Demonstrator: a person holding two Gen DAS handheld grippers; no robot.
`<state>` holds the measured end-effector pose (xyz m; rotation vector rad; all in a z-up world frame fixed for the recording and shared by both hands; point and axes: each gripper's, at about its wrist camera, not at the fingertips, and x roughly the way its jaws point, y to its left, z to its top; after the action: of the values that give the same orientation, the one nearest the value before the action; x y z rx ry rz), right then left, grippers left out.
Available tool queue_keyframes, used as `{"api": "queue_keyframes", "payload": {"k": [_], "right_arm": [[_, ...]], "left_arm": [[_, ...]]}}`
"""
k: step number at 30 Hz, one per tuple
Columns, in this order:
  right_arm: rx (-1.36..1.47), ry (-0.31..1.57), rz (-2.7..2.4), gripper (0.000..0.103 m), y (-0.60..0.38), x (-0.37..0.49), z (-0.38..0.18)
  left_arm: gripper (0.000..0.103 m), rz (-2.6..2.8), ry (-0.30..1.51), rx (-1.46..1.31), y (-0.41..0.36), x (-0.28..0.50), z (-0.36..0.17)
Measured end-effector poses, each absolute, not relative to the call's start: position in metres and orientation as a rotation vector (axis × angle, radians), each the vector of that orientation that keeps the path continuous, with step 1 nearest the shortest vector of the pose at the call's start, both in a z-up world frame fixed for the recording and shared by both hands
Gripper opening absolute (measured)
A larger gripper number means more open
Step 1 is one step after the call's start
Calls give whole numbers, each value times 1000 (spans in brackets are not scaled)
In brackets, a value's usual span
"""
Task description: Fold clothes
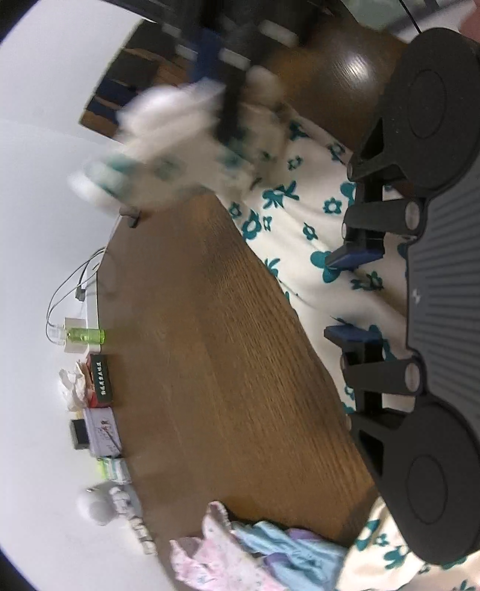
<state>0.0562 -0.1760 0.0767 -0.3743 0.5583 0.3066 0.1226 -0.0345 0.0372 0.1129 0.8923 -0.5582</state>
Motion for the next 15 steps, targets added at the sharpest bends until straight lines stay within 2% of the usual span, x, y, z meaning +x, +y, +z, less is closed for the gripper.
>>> {"api": "queue_keyframes", "payload": {"k": [12,13,14,15], "right_arm": [[-459,677,398,18,-125,57,31],[-455,681,414,26,-126,55,31],[-450,685,430,41,-126,54,31],[-425,700,462,49,-128,53,33]], "left_arm": [[37,-518,808,-10,26,110,80],[40,-518,807,-11,25,111,82],[44,-515,806,-9,24,113,84],[46,-511,804,-6,23,114,86]]}}
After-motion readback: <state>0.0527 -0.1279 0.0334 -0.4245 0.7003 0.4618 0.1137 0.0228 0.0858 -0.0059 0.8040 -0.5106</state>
